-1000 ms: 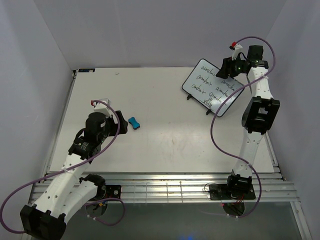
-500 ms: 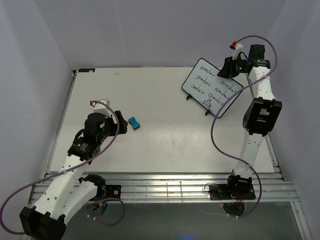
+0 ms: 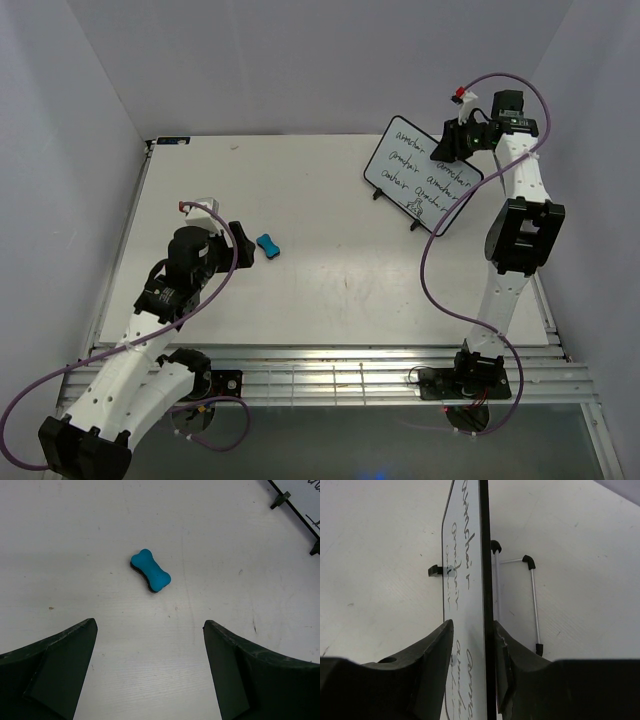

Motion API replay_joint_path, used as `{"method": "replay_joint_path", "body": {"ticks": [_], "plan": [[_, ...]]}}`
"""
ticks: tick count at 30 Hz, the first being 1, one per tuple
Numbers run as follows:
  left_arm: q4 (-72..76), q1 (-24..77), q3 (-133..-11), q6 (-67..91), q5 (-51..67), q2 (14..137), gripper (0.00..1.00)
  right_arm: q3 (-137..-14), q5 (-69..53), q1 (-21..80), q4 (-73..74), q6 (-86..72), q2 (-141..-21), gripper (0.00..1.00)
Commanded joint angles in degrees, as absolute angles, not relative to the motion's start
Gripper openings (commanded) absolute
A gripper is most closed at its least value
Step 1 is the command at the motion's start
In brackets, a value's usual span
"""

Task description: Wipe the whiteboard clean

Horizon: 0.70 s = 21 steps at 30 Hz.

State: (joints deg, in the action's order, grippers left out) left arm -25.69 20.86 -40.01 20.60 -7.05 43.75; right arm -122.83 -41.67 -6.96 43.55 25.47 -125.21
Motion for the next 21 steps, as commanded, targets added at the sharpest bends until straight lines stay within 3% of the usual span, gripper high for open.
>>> {"method": "replay_joint_path", "body": {"ticks": [1, 12, 21], "plan": [[-25.8, 21.2, -41.0, 20.6, -7.5, 42.7, 0.98, -121.7, -41.7, -5.5, 48.0, 26.1, -122.3, 0.42], [-25.8, 21.4, -40.9, 20.7, -7.2, 42.2, 0.98, -123.0, -40.9, -4.2, 46.8, 25.1, -122.0, 0.40], [-25.6, 21.4, -40.8, 20.5, -6.7, 42.2, 0.98, -124.8, -42.0, -3.7, 46.8, 24.1, -122.4, 0.30]]}}
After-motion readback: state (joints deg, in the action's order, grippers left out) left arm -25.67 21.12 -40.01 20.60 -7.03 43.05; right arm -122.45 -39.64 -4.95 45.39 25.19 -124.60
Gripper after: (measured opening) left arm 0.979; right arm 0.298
